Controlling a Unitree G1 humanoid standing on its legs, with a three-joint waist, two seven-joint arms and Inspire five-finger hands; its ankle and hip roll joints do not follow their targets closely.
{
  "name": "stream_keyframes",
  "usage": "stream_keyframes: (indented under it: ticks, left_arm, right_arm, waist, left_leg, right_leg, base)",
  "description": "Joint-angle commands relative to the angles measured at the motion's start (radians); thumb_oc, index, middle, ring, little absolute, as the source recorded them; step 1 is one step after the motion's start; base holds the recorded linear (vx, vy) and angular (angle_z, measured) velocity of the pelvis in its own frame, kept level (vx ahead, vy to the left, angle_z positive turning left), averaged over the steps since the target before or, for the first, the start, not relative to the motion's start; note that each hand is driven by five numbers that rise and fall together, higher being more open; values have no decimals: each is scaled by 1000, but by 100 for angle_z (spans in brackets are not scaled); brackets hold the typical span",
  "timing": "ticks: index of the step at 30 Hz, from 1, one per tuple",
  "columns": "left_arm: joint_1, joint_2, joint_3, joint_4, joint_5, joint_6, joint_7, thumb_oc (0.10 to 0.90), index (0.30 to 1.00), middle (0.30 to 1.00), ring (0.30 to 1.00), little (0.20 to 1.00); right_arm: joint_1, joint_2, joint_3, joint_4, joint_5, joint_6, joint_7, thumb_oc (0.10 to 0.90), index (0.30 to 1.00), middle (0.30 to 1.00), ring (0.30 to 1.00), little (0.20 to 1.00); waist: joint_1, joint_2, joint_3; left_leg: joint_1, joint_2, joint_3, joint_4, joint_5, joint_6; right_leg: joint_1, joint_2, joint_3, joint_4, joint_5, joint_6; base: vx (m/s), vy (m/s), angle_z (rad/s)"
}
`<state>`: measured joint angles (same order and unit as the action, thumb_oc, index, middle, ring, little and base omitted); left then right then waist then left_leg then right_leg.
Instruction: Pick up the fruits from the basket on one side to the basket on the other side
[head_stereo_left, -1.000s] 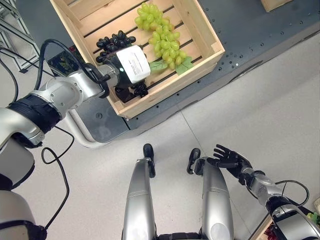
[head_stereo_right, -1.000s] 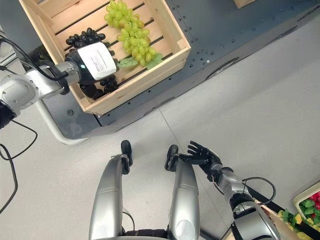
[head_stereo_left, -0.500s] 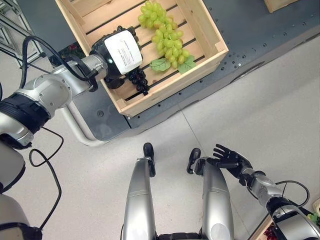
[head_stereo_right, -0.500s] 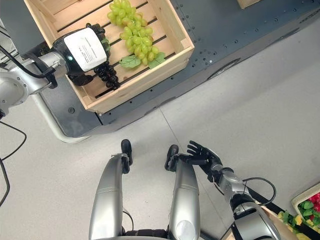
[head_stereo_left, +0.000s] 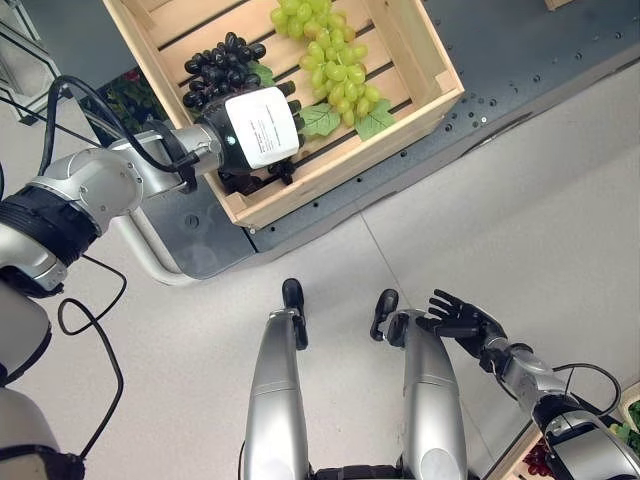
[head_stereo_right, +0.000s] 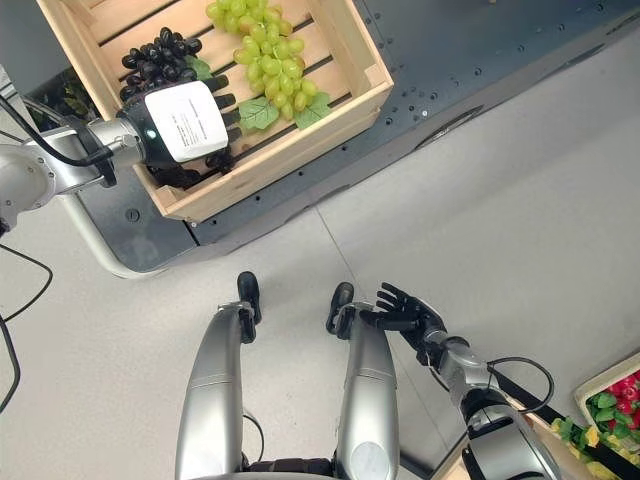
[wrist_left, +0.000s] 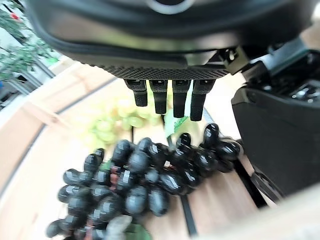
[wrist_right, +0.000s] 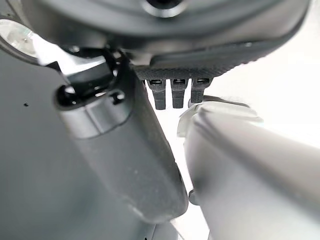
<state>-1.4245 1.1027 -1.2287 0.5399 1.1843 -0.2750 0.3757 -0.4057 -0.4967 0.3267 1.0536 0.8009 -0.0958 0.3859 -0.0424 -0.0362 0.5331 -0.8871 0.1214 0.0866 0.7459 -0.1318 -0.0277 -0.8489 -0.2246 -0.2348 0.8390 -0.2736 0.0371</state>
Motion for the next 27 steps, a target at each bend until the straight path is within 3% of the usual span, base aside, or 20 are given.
stream_keyframes:
  ticks: [1,8,12,14,16,17,18,19,27]
  left_arm:
    - [-131,37,52,33,3,62,-80,800,900,900,900,900]
    - [-98,13,46,73,11,160,-160,800,900,900,900,900]
    - [-91,4,58,100,44,294,-229,800,900,900,900,900]
    - [-82,6,74,125,62,390,-268,800,900,900,900,900]
    - [-75,8,87,139,70,414,-281,800,900,900,900,900]
    - [-69,8,98,150,72,439,-295,612,618,618,618,618]
    - [-64,9,107,158,72,459,-298,557,535,535,535,535]
    - [-58,10,118,165,72,470,-301,400,300,300,300,300]
    - [-26,8,161,214,96,454,-305,400,300,300,300,300]
  right_arm:
    - [30,-24,-45,-23,86,-35,68,800,900,900,900,900]
    - [4,-35,-25,-87,164,-21,78,800,900,900,900,900]
    - [6,-31,-16,-133,201,-26,84,800,900,900,900,900]
    - [18,-28,-12,-171,223,-28,83,800,900,900,900,900]
    - [24,-26,-8,-188,230,-31,79,800,900,900,900,900]
    - [27,-23,-7,-201,231,-34,74,800,900,900,900,900]
    - [29,-21,-5,-213,233,-33,69,800,900,900,900,900]
    - [31,-21,-5,-226,237,-32,66,800,900,900,900,900]
    - [43,-7,-13,-300,264,-28,45,800,900,900,900,900]
  waist:
    - [-5,-2,-13]
    - [-15,-5,-13]
    - [-18,-14,-13]
    - [-19,-17,-13]
    - [-19,-18,-13]
    - [-19,-19,-13]
    - [-19,-19,-13]
    - [-18,-20,-13]
    - [-20,-23,-13]
  left_leg:
    - [64,-10,98,-82,-74,49]
    - [15,-18,95,-90,-62,49]
    - [-4,-18,96,-99,-57,53]
    - [-11,-19,97,-101,-56,56]
    - [-11,-20,97,-100,-56,56]
    - [-10,-21,97,-103,-54,55]
    - [-10,-23,96,-103,-53,54]
    - [-8,-23,96,-106,-52,54]
    - [0,-24,98,-114,-50,53]
  right_leg:
    - [5,17,16,-177,166,33]
    - [-39,25,23,-202,186,34]
    - [-54,29,19,-220,198,36]
    - [-59,31,18,-222,200,37]
    - [-57,32,17,-225,200,37]
    - [-54,34,16,-229,202,37]
    - [-52,35,16,-231,203,37]
    - [-50,36,15,-232,203,37]
    - [-39,38,10,-240,204,37]
  base:
    - [-17,33,-2]
    - [-14,28,-2]
    - [-18,8,-2]
    - [0,0,0]
    - [0,0,0]
    - [0,0,0]
    - [0,0,0]
    - [0,0,0]
    - [0,-1,0]
